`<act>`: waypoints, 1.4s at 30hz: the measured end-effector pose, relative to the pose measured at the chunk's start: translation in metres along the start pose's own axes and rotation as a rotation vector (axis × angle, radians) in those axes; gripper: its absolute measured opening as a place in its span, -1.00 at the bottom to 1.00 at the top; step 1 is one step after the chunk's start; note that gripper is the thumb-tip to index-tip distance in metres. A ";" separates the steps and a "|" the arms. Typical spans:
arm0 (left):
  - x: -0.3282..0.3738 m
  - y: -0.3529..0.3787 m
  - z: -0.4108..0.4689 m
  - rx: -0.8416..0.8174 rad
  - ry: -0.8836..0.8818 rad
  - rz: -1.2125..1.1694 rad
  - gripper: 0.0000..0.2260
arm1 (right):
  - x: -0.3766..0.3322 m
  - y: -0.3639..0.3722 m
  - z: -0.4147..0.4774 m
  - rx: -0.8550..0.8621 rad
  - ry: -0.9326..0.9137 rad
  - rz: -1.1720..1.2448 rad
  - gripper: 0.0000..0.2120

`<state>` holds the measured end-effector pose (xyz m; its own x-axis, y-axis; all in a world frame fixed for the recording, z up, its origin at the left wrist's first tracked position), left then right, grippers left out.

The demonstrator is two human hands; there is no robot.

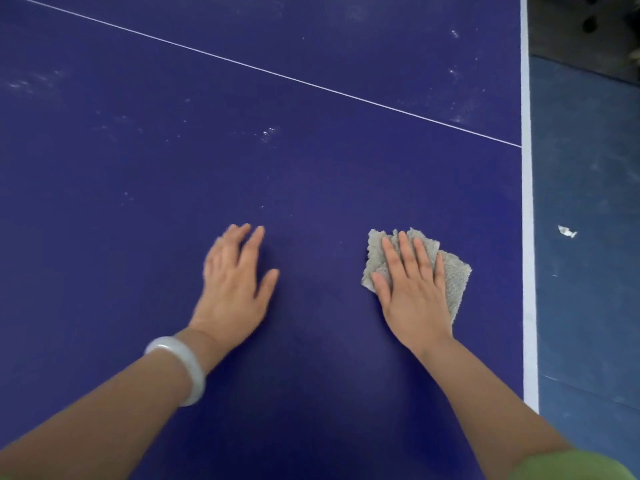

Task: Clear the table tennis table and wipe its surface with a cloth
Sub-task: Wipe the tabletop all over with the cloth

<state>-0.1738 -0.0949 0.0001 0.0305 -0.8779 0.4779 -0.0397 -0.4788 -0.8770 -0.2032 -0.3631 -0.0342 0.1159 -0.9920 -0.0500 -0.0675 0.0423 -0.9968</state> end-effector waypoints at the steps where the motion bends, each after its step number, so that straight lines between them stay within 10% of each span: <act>1: -0.023 -0.012 0.004 0.024 -0.018 0.088 -0.45 | 0.000 -0.001 0.004 0.004 0.025 -0.004 -0.39; 10: -0.114 -0.034 0.022 0.035 -0.148 0.321 -0.37 | -0.011 0.002 0.042 0.010 0.313 0.086 -0.39; 17: -0.116 -0.035 0.024 0.038 -0.141 0.327 -0.36 | -0.097 0.002 0.060 -0.022 -0.091 0.036 -0.40; 23: -0.118 -0.034 0.024 0.051 -0.135 0.336 -0.38 | -0.038 -0.002 0.076 0.018 0.409 0.123 -0.42; 29: -0.118 -0.033 0.023 0.057 -0.124 0.326 -0.40 | -0.087 -0.005 0.096 -0.017 0.001 0.067 -0.43; 34: -0.118 -0.032 0.023 0.058 -0.120 0.357 -0.41 | -0.063 -0.001 0.084 0.005 0.373 0.117 -0.42; 40: -0.117 -0.033 0.024 0.062 -0.119 0.372 -0.41 | -0.159 0.002 0.088 -0.013 -0.141 0.037 -0.40; 42: -0.118 -0.032 0.025 0.053 -0.117 0.375 -0.41 | -0.120 -0.001 0.089 -0.002 -0.051 0.026 -0.43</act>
<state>-0.1516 0.0242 -0.0292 0.1376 -0.9835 0.1178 -0.0186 -0.1215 -0.9924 -0.1285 -0.2332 -0.0331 0.1642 -0.9833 -0.0788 -0.0731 0.0676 -0.9950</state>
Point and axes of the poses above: each hand's wrist, its own z-axis towards the middle knuckle, its own y-axis out of the palm, x = y × z, the point moved 9 cm from there along z, towards the middle knuckle, and after that the axes turned 12 degrees about -y, right-handed, at the moved point
